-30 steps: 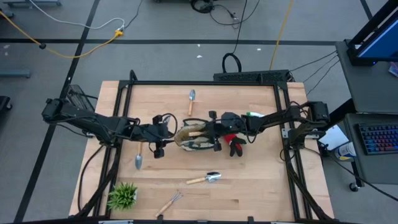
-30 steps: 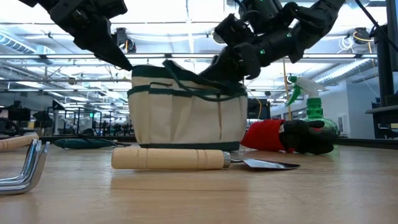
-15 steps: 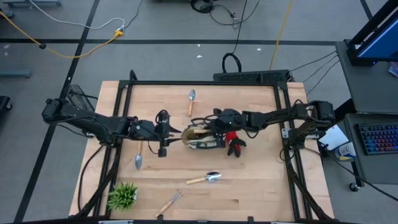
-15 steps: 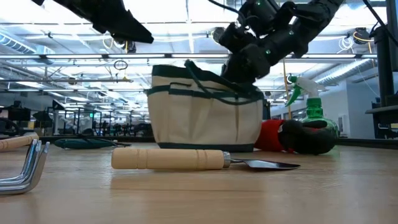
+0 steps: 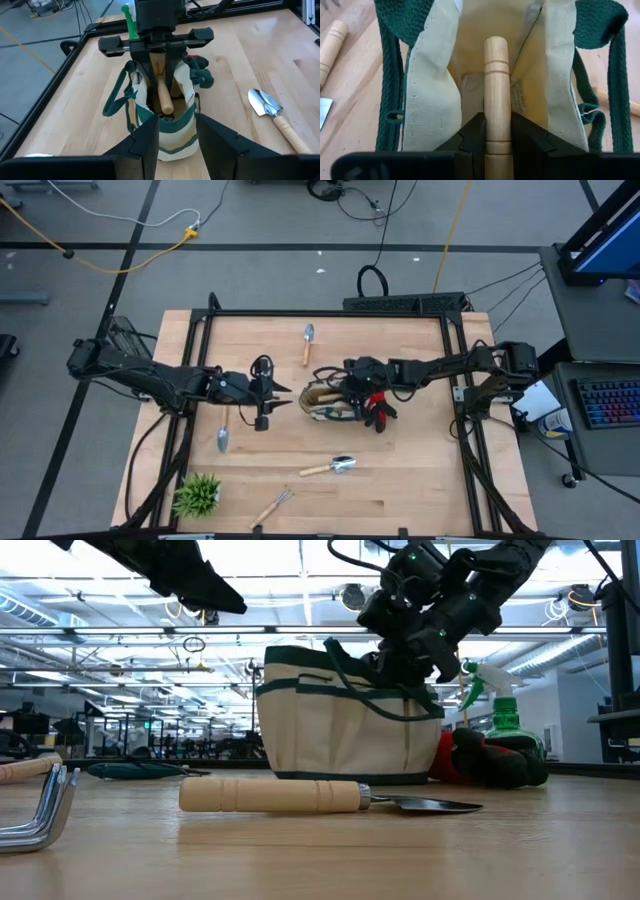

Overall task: Pick & Place Garden tools in Gardening bag
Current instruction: Put the top brown hand rake into the green gardening bag, then put the brown shears into the green gardening bag

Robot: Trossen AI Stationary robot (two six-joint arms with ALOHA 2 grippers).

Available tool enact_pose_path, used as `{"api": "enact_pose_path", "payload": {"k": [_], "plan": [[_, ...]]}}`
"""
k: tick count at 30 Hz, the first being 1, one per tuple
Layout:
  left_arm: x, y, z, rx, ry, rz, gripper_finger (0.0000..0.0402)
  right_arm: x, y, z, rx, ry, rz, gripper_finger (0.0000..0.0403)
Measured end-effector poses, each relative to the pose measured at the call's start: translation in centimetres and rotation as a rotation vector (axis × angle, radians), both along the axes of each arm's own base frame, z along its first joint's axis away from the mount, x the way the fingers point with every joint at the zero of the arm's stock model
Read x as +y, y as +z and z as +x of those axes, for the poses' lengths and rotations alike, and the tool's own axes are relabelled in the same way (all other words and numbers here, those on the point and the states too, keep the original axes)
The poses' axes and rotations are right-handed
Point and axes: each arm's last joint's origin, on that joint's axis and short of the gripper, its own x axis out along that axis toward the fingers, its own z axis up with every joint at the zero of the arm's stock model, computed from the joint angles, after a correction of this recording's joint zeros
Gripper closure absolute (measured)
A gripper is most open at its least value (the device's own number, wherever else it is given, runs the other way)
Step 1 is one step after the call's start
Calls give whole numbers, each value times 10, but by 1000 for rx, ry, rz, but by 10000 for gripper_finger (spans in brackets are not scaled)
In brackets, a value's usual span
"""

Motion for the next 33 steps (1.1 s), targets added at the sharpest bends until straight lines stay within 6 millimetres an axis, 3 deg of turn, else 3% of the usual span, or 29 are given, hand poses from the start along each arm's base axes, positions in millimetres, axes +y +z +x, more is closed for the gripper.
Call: {"api": "enact_pose_path", "payload": {"k": [15, 25, 33], "plan": [[1, -4, -2, 40, 25, -21, 266, -7, 0, 0, -7, -25, -3, 243], [6, -24, -18, 253, 247, -118, 266, -7, 2, 1, -27, -22, -3, 239], [18, -33, -27, 313, 496, -306, 266, -6, 2, 1, -34, -20, -4, 237]]}}
